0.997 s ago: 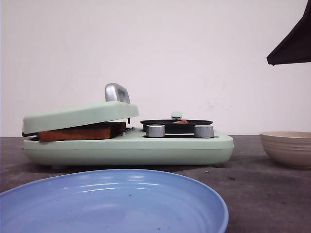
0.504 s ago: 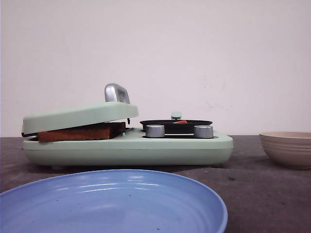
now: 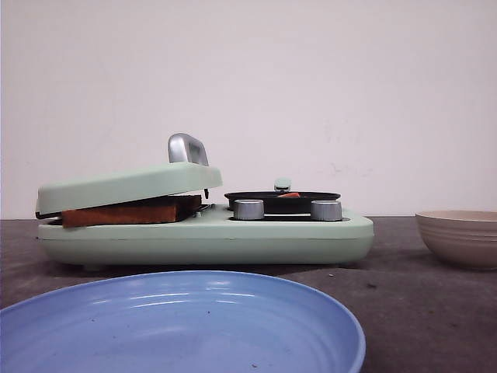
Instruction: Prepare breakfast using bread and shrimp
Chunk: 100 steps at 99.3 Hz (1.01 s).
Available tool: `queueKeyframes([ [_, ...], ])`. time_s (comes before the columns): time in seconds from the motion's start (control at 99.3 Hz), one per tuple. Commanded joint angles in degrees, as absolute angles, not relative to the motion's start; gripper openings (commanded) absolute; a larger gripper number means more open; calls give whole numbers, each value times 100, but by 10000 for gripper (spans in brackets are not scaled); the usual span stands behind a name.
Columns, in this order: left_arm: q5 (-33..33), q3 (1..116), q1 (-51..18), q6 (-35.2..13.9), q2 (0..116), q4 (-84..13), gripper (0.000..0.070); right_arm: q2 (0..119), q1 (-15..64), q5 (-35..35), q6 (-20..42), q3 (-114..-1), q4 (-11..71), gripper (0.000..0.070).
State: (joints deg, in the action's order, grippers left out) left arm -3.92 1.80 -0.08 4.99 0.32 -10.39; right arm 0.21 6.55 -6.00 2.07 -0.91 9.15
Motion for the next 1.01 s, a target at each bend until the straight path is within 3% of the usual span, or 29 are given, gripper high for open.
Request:
queueKeyframes([
  [0.0,-412,82,-8,493,27,-1063,4,21,661,-600,320,-69,816,2],
  [0.997,-410,82,-8,493,27,-1063,4,21,661,-600,320,-69,558,2],
])
